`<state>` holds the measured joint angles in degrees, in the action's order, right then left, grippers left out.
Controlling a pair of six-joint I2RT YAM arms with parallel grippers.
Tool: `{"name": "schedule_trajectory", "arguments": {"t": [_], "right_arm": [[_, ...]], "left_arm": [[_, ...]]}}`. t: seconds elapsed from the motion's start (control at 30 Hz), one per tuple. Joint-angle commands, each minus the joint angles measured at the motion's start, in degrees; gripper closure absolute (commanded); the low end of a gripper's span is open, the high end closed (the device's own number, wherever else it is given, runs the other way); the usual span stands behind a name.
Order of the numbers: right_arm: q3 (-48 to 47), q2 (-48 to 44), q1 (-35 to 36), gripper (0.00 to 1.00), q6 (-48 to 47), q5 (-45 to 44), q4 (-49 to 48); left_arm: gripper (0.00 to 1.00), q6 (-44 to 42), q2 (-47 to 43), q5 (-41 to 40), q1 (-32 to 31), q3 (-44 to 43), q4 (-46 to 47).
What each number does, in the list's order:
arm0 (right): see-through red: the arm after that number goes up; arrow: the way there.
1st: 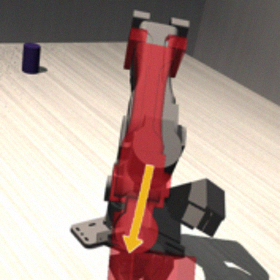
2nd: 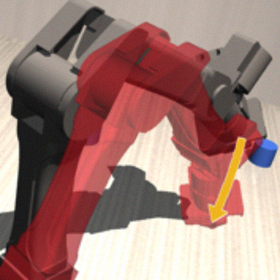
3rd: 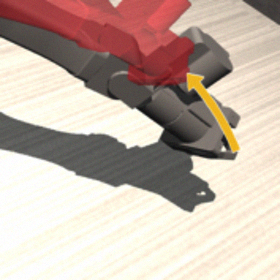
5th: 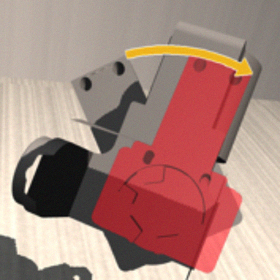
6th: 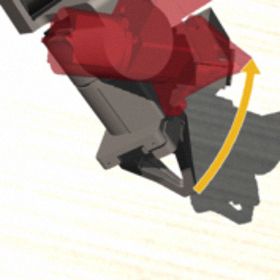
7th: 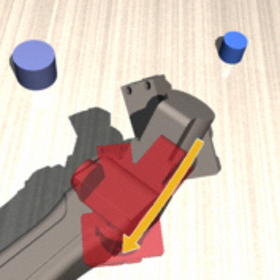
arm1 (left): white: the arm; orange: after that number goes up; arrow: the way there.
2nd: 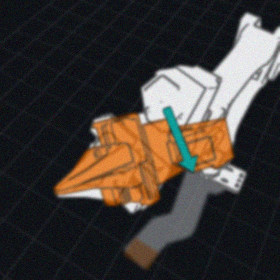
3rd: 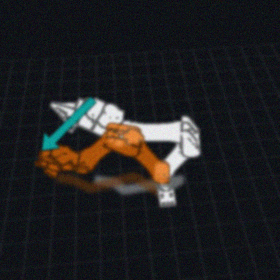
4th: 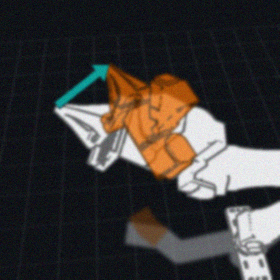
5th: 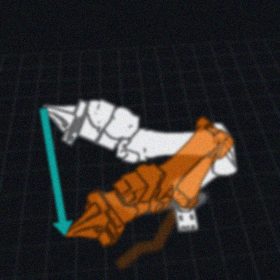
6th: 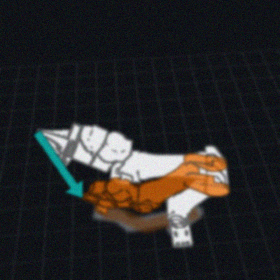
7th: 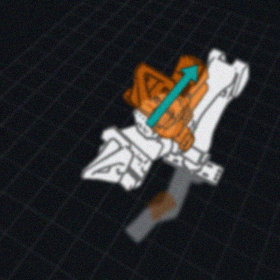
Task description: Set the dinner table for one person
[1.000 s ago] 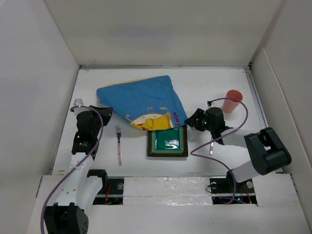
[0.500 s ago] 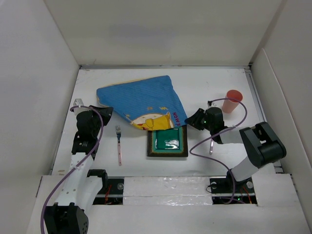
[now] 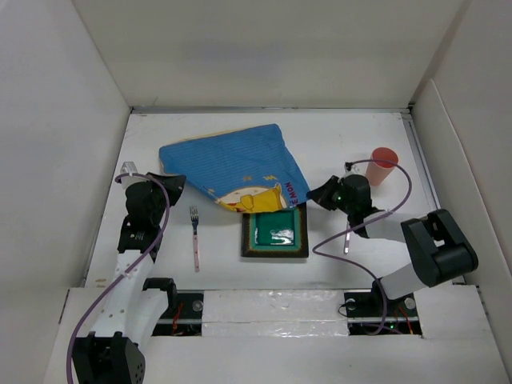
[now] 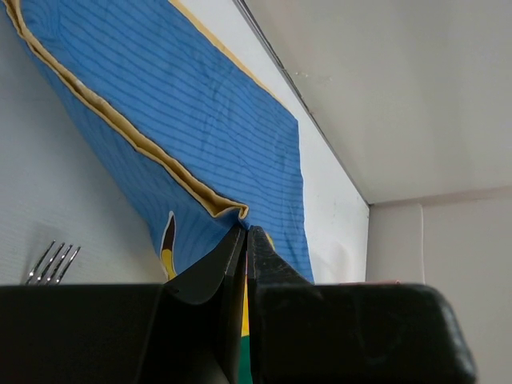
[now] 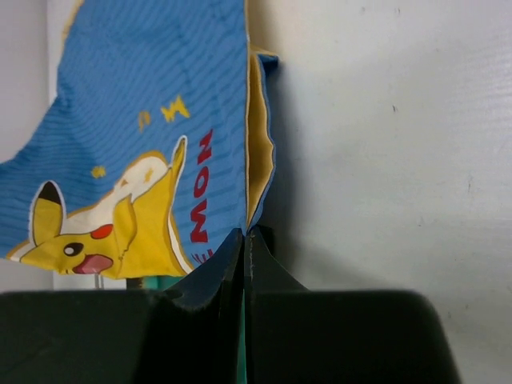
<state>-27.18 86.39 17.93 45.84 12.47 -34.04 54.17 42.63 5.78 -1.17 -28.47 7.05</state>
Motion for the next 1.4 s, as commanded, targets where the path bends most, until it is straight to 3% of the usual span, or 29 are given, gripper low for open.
{"name": "schedule_trajectory", "arguments": {"t": [0.0,0.3,0.5,0.63,0.8,1.03,1.2,1.37], "right_arm": [[-2.6,-4.2,0.1,0.98,-2.2,-3.4,1.2],[-11.9,-16.7,4.3,1.00,-7.6,-9.9,13.7],[-25.1,-29.9,9.5,1.00,-15.4,-19.7,27.5],[-36.3,-39.5,12.6,1.00,-20.1,-24.2,37.4],[-43.3,-42.4,13.3,1.00,-22.0,-24.9,44.6],[-46.7,-38.9,12.7,1.00,-23.8,-27.9,47.4],[-45.7,-31.1,8.0,1.00,-24.7,-24.5,43.0],[-49.7,-18.2,0.8,1.00,-24.5,-17.3,37.2]], "left_arm": [[1.00,0.4,-0.1,0.1,-0.2,-1.4,3.2],[1.00,1.8,-0.4,-1.6,-0.2,-5.5,6.0],[1.00,1.7,-0.1,-3.3,-0.2,-15.0,8.0],[1.00,1.4,1.7,-3.0,-0.2,-26.0,7.6],[1.00,0.8,2.4,-2.0,0.3,-32.6,6.9],[1.00,1.9,3.5,-0.5,0.3,-29.5,8.4],[1.00,0.8,14.1,0.4,0.3,-30.1,9.1],[1.00,-0.6,27.6,2.0,1.0,-40.6,7.0]]}}
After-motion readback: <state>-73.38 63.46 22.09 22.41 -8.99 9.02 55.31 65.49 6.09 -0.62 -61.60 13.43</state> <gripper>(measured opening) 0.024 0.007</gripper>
